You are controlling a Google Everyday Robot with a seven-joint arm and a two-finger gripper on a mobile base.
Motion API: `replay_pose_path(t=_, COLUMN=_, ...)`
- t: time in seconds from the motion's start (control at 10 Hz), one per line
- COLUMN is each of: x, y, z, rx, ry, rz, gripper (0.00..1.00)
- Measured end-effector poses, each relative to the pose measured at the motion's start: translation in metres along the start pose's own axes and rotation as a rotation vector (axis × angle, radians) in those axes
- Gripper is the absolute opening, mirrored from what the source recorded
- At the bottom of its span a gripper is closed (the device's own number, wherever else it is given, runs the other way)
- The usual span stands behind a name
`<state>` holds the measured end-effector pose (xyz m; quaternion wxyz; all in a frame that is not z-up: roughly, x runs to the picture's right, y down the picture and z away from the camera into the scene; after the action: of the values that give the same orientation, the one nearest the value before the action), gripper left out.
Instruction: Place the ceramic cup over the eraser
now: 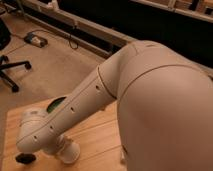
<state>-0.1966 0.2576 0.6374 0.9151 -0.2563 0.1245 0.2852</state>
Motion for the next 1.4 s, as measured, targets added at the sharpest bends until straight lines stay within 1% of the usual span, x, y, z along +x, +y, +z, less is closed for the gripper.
replay_pose_path(t=0.2, x=-0.008, y=-0.001, z=-0.022, rx=0.03, ry=-0.01, rz=-0.018, gripper=0.0)
replay_pose_path(t=0.3, x=-0.016, y=-0.001, z=-0.043, rx=0.054, ry=-0.022, rz=-0.035, gripper=0.0)
replay_pose_path(t=0.5, x=-0.025, y=0.005, z=-0.061, rx=0.071, ry=-0.045, rz=-0.06, gripper=0.0)
replay_pose_path(t=0.7, x=-0.033, y=0.012, z=-0.071, rx=0.076, ry=-0.071, rz=-0.088, gripper=0.0)
replay_pose_path(t=1.0, x=-0.048, y=0.023, z=-0.084, rx=0.061, ry=-0.127, rz=-0.128, gripper=0.0)
replay_pose_path(t=1.2, x=-0.059, y=0.035, z=-0.097, rx=0.056, ry=-0.165, rz=-0.159, gripper=0.0)
replay_pose_path(t=1.4, x=-0.072, y=0.047, z=-0.123, rx=0.063, ry=-0.209, rz=-0.194, gripper=0.0)
